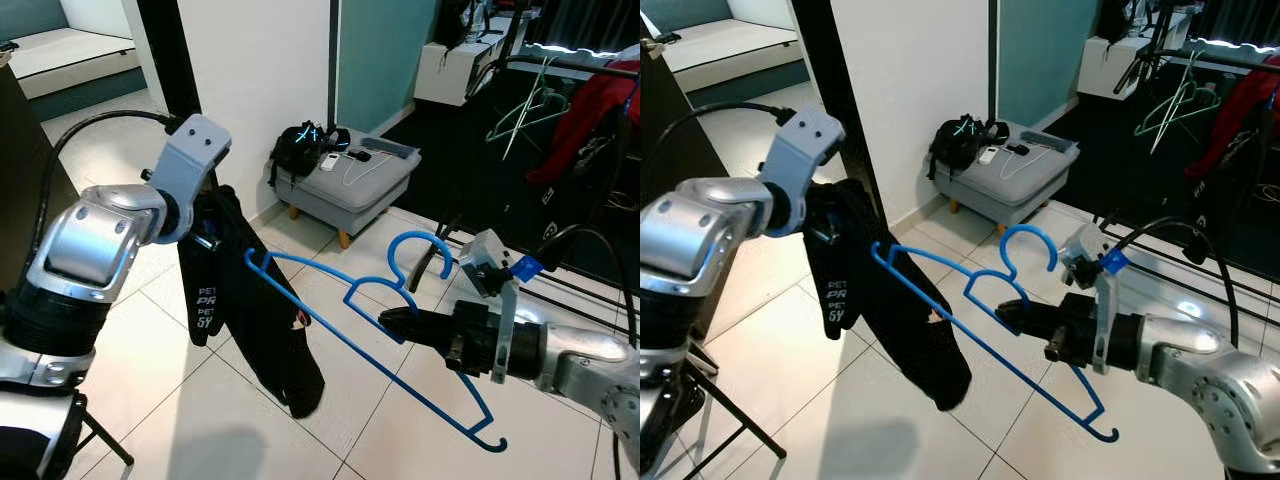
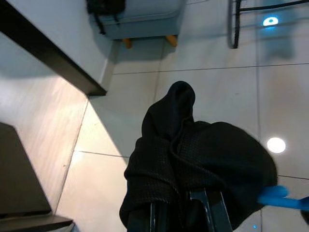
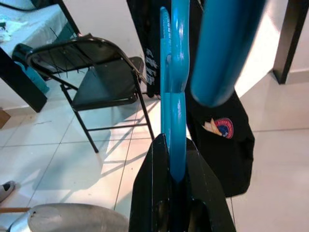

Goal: Hang hanger

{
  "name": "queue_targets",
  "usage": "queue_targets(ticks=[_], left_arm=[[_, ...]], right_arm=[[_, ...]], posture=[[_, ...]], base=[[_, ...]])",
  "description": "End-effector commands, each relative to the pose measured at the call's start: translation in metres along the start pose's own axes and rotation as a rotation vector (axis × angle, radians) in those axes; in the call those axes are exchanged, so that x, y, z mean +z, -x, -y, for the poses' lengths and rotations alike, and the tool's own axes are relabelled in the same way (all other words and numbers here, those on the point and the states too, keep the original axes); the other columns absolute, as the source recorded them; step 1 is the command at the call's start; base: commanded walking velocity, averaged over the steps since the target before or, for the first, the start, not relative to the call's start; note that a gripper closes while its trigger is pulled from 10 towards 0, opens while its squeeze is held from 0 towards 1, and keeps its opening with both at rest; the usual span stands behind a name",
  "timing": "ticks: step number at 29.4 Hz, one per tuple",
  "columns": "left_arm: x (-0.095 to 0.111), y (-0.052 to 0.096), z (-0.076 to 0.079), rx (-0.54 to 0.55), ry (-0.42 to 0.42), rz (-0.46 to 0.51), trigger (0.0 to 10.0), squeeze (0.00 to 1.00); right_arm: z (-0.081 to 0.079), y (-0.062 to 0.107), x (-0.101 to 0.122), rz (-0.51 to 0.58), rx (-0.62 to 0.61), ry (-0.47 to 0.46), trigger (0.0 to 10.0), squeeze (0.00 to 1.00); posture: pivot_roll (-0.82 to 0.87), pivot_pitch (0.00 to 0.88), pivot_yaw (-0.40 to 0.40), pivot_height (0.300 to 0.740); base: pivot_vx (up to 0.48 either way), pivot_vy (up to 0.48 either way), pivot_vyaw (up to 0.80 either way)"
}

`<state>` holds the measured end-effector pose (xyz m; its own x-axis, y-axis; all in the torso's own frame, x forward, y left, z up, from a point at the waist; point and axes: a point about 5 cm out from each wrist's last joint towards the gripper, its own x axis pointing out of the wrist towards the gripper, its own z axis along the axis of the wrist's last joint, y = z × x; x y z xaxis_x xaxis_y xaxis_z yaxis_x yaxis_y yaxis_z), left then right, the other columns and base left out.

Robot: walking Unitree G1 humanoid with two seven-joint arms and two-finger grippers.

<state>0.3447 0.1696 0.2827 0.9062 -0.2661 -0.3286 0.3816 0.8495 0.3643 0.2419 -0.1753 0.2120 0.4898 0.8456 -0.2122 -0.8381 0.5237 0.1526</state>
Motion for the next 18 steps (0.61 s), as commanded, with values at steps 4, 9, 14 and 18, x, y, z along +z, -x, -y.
queue_targets(ticks=[4, 9, 14, 18], left_arm=[[0.009, 0.002, 0.008, -0.016, 0.011, 0.032, 10.0, 0.0], [0.011, 0.001, 0.012, -0.029, 0.012, 0.037, 10.0, 0.0], [0.014, 0.001, 0.015, -0.036, 0.016, 0.047, 10.0, 0.0], [0.016, 0.002, 0.017, -0.041, 0.016, 0.05, 10.0, 0.0]], right_arm=[[-0.006, -0.007, 0.003, 0.033, 0.032, 0.01, 10.0, 0.0], [-0.003, -0.009, 0.004, 0.045, 0.014, 0.017, 10.0, 0.0], [0.004, -0.011, 0.008, 0.064, -0.041, 0.026, 10.0, 0.0], [0.007, -0.012, 0.009, 0.071, -0.072, 0.029, 10.0, 0.0]], posture=[[-0.01, 0.032, 0.031, 0.74], [-0.01, 0.032, 0.03, 0.74], [-0.01, 0.032, 0.029, 0.74], [-0.01, 0.032, 0.029, 0.74]], base=[[0.0, 0.0, 0.0], [0.0, 0.0, 0.0], [0.0, 0.0, 0.0], [0.0, 0.0, 0.0]])
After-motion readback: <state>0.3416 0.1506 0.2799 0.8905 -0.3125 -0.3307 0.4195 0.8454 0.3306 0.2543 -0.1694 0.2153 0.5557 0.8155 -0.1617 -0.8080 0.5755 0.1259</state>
